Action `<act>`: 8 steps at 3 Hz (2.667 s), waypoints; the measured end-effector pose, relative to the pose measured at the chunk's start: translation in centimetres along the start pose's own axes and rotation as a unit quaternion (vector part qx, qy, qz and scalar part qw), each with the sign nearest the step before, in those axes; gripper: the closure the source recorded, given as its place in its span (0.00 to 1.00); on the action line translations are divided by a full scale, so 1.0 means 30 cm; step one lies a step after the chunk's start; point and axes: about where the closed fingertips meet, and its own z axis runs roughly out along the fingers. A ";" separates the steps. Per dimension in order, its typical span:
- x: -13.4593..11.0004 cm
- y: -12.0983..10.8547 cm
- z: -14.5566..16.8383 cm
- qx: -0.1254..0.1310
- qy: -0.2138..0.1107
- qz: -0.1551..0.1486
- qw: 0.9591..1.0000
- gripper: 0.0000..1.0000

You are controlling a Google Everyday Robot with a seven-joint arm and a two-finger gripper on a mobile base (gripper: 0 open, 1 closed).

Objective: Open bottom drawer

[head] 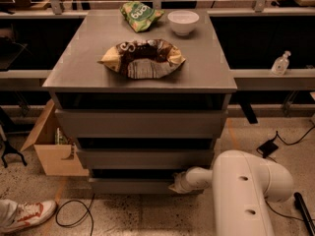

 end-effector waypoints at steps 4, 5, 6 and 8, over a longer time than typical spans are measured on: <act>0.003 0.073 -0.078 -0.027 -0.001 0.030 0.999 1.00; 0.054 0.178 -0.086 -0.038 0.001 0.038 0.999 1.00; 0.073 0.223 -0.104 -0.040 0.000 0.047 0.998 1.00; 0.096 0.336 -0.130 -0.048 0.000 0.062 0.997 1.00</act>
Offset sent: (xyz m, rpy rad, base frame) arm -0.1483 -0.0218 0.0746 0.1421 0.3802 -0.0399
